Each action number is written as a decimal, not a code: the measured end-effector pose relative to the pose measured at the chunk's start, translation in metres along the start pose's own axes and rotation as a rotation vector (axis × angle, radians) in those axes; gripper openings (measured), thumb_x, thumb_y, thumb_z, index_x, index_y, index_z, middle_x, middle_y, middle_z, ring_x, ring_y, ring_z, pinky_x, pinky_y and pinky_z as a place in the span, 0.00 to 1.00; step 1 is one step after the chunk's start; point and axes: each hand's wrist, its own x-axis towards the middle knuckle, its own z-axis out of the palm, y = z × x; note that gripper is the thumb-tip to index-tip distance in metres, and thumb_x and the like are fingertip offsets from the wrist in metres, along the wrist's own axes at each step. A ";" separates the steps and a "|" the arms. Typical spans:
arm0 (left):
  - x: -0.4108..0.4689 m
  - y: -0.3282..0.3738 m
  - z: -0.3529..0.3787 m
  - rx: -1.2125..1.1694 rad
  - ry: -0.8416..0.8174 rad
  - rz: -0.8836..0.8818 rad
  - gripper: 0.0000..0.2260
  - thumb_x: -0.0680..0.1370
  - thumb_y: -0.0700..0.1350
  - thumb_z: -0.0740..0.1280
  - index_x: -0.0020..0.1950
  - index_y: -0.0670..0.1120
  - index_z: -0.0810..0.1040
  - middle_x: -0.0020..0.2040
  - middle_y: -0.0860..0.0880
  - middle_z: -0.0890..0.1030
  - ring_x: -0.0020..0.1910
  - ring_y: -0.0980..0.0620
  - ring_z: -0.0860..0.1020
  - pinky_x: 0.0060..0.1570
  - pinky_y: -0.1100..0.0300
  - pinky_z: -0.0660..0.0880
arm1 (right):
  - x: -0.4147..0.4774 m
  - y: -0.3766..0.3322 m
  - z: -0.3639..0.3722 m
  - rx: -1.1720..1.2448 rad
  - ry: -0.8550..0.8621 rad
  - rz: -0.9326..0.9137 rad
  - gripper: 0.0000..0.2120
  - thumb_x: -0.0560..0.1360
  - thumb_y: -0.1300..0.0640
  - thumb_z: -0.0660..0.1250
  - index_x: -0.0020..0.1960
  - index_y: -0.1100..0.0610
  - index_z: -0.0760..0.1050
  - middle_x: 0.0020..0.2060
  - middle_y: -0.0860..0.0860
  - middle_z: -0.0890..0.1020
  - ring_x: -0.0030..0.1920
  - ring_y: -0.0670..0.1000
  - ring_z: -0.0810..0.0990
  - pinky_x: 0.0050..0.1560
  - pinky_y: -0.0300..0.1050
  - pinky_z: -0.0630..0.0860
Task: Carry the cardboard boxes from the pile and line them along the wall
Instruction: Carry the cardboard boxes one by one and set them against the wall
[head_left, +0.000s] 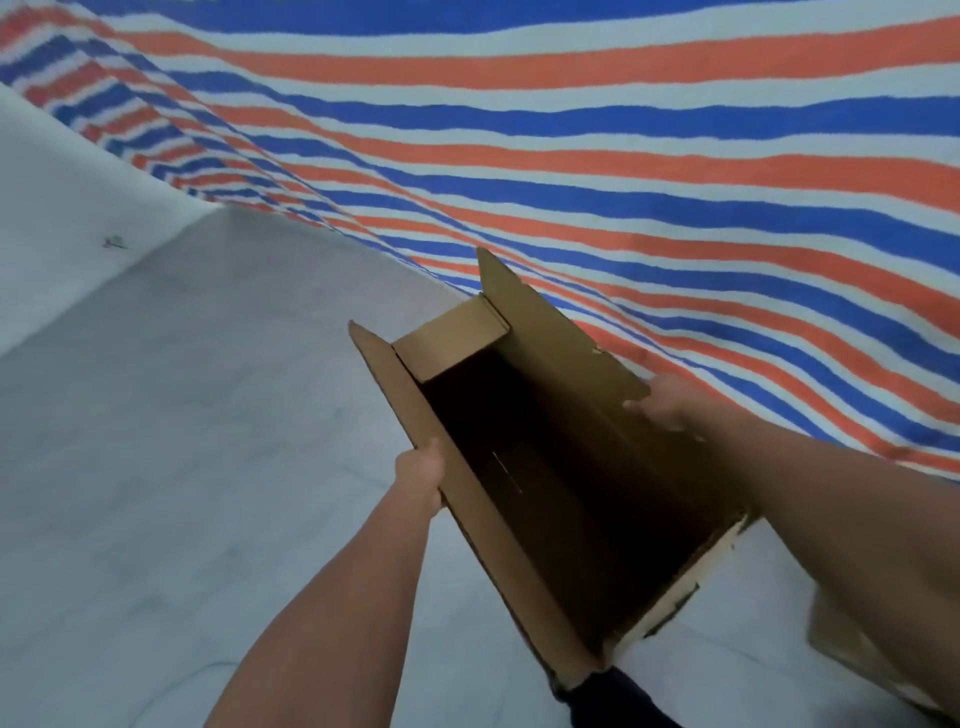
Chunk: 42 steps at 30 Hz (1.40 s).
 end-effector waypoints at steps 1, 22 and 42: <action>0.007 0.014 -0.009 0.004 0.014 0.017 0.22 0.82 0.51 0.61 0.71 0.39 0.67 0.62 0.40 0.77 0.57 0.40 0.78 0.58 0.45 0.77 | 0.014 -0.022 -0.001 0.004 -0.023 -0.027 0.18 0.80 0.48 0.66 0.64 0.58 0.71 0.55 0.54 0.76 0.54 0.54 0.76 0.56 0.48 0.73; 0.202 0.174 -0.323 -0.397 0.607 -0.067 0.08 0.83 0.43 0.58 0.50 0.40 0.73 0.42 0.42 0.79 0.38 0.45 0.79 0.37 0.53 0.80 | 0.212 -0.593 0.100 -0.292 -0.309 -0.750 0.21 0.82 0.47 0.62 0.65 0.62 0.72 0.62 0.56 0.77 0.61 0.58 0.76 0.63 0.50 0.72; 0.406 0.319 -0.732 -0.406 0.776 -0.100 0.07 0.80 0.38 0.58 0.54 0.39 0.73 0.44 0.41 0.81 0.40 0.44 0.82 0.29 0.57 0.78 | 0.259 -1.102 0.302 -0.335 -0.497 -0.910 0.23 0.80 0.46 0.65 0.63 0.65 0.73 0.43 0.53 0.74 0.43 0.53 0.75 0.48 0.46 0.71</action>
